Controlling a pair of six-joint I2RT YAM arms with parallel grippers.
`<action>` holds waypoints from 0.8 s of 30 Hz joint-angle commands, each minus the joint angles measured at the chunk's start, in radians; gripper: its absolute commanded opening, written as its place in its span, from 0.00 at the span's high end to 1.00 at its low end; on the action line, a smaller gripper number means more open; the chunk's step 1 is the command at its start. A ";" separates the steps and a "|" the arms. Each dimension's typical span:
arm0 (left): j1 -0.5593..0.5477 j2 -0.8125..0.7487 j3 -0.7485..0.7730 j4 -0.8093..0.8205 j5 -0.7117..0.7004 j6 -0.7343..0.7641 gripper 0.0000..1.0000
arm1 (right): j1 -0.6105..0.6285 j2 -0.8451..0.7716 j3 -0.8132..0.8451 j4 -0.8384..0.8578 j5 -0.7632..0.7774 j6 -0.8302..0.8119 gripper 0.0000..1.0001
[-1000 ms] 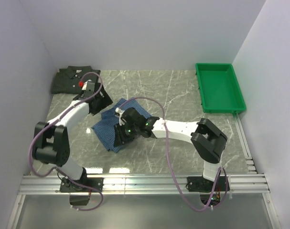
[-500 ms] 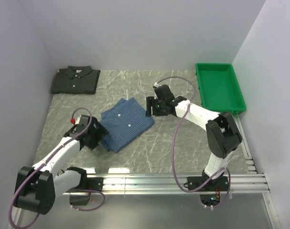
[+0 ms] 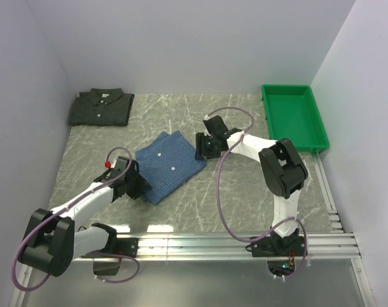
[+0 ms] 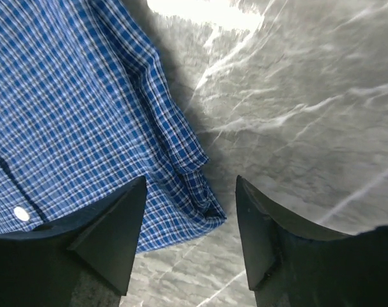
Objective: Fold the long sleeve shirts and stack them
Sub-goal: Fold the shirt
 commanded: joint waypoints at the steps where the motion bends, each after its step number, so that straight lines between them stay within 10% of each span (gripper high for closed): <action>1: -0.005 0.016 -0.001 0.018 0.016 0.021 0.58 | 0.003 0.001 -0.035 0.060 -0.045 0.026 0.39; 9: 0.081 0.139 0.092 0.006 -0.039 0.189 0.99 | 0.020 -0.085 -0.276 0.196 -0.154 0.163 0.62; 16: 0.181 0.315 0.275 -0.062 -0.076 0.301 0.99 | 0.193 -0.165 -0.418 0.313 -0.185 0.324 0.81; 21: 0.191 0.322 0.381 -0.091 -0.085 0.343 0.66 | 0.219 -0.224 -0.415 0.333 -0.136 0.366 0.73; 24: 0.190 0.226 0.402 -0.120 -0.110 0.387 0.28 | 0.208 -0.289 -0.409 0.284 -0.070 0.326 0.43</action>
